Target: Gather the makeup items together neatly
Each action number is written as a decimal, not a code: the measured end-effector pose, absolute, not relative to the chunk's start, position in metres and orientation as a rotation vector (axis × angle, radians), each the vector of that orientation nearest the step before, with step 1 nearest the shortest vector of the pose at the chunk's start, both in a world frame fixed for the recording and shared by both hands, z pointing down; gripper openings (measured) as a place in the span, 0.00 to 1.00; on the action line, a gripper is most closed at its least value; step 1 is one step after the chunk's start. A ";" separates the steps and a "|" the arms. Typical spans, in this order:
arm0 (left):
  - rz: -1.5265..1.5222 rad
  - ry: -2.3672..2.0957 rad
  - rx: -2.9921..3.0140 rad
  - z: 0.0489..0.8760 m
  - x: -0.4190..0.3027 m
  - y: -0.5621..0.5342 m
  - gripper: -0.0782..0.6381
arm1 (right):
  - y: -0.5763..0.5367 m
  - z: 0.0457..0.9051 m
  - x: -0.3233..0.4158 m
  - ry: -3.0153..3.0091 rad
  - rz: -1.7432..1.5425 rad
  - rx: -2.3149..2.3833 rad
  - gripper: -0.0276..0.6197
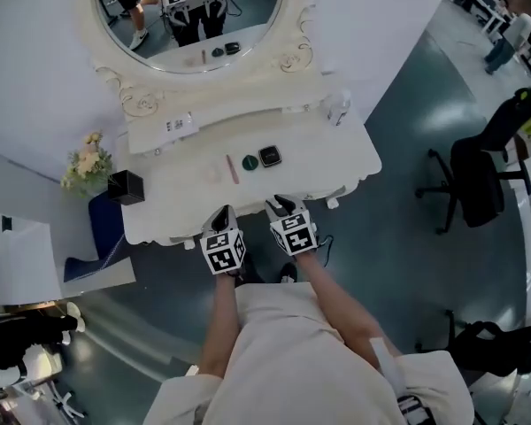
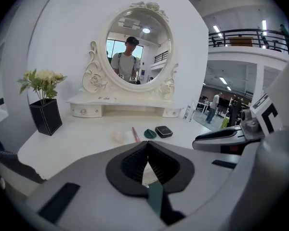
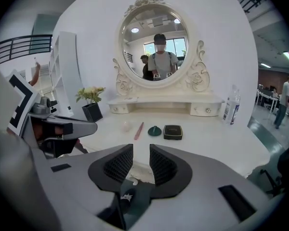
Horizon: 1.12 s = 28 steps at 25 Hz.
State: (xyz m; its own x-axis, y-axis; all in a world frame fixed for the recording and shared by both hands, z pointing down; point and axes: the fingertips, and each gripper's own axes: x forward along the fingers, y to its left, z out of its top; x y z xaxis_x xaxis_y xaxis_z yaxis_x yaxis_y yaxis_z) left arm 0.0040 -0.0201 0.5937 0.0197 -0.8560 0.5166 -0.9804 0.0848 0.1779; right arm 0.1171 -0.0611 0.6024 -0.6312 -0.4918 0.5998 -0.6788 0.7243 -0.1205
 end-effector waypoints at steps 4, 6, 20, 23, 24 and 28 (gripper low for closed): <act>0.322 -1.895 1.812 0.586 0.016 -0.004 0.13 | -0.048 0.603 0.129 -2.401 0.465 0.866 0.25; 0.319 -1.907 1.812 0.583 0.018 0.003 0.13 | -0.044 0.602 0.133 -2.412 0.477 0.869 0.24; 0.332 -1.919 1.818 0.583 0.026 0.034 0.13 | -0.021 0.601 0.143 -2.454 0.527 0.885 0.16; 0.336 -1.914 1.825 0.585 0.029 0.035 0.13 | -0.019 0.602 0.148 -2.462 0.544 0.894 0.14; 0.338 -1.912 1.827 0.586 0.030 0.035 0.13 | -0.018 0.602 0.149 -2.463 0.552 0.896 0.13; 0.340 -1.910 1.831 0.586 0.032 0.038 0.13 | -0.018 0.602 0.153 -2.470 0.580 0.914 0.11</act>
State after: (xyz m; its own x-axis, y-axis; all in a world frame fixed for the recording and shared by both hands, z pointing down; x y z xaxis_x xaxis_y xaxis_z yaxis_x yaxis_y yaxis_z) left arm 0.0322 0.0384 0.5864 0.0003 -0.8704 0.4923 -0.9868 0.0793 0.1409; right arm 0.1533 -0.0178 0.6024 -0.6839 -0.4981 0.5331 -0.6832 0.6935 -0.2287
